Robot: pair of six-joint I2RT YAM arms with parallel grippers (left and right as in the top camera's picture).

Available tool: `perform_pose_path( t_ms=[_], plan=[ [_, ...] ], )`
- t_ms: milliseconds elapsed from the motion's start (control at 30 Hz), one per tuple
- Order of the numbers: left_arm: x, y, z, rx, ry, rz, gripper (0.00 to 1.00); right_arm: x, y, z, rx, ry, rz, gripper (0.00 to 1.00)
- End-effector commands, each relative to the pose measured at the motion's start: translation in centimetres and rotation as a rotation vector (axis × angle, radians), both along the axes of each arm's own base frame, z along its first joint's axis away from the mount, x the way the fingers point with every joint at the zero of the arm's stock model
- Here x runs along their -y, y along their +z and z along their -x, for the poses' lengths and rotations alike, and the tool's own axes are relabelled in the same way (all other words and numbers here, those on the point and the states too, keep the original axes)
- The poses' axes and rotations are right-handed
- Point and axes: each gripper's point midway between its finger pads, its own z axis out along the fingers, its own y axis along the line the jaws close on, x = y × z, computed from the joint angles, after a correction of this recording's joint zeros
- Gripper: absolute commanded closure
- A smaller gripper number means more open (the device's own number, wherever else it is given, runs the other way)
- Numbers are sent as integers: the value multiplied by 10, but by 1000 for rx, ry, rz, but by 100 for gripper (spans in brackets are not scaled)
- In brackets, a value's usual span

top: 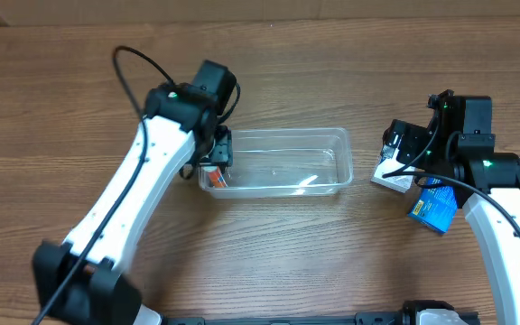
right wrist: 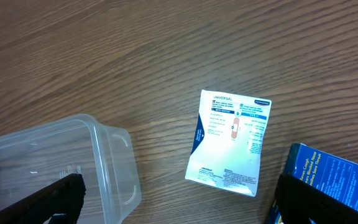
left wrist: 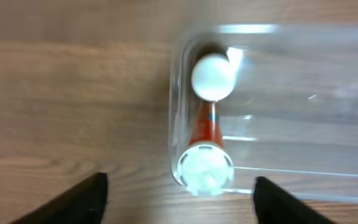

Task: Pack container
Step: 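Place the orange tube beside the bottle in the container, then grasp the white Hansaplast box with the right gripper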

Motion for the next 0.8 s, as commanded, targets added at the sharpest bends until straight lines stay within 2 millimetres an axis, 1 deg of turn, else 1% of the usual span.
perform_pose_path(
  t_ms=[0,33,67,100,167,233,267,333,367,400,433,467,633,700,767],
  plan=[
    [-7,53,0,169,-49,16,20,0,14,-7,41,-1,-4,0],
    [-12,65,3,204,-36,30,19,0,15,-6,40,-1,-5,0],
    [-19,76,6,238,-8,44,11,-2,14,-6,38,5,-14,0],
    [-29,89,9,275,36,62,0,-3,15,-4,34,9,-21,0],
    [-46,104,15,318,105,95,0,-1,20,-1,21,0,-14,0],
    [-67,115,19,349,175,132,0,7,35,1,19,-53,11,0],
    [-77,116,20,353,208,144,0,15,46,0,28,-91,35,0],
    [-91,114,19,342,259,157,0,20,61,-4,43,-114,55,0],
    [-97,111,19,330,281,159,0,20,64,-8,46,-113,53,0],
    [-101,107,18,315,297,158,0,20,63,-12,40,-113,54,0],
    [-102,105,17,304,299,159,0,21,57,-15,22,-114,54,0],
    [-103,101,16,291,301,156,0,22,45,-18,-15,-120,53,0],
    [-102,88,10,244,297,146,0,24,-33,-30,-259,-122,57,0],
    [-102,85,8,234,292,142,0,24,-58,-32,-330,-130,55,0],
    [-102,84,8,231,292,141,0,24,-77,-31,-384,-128,56,0]
  ],
)
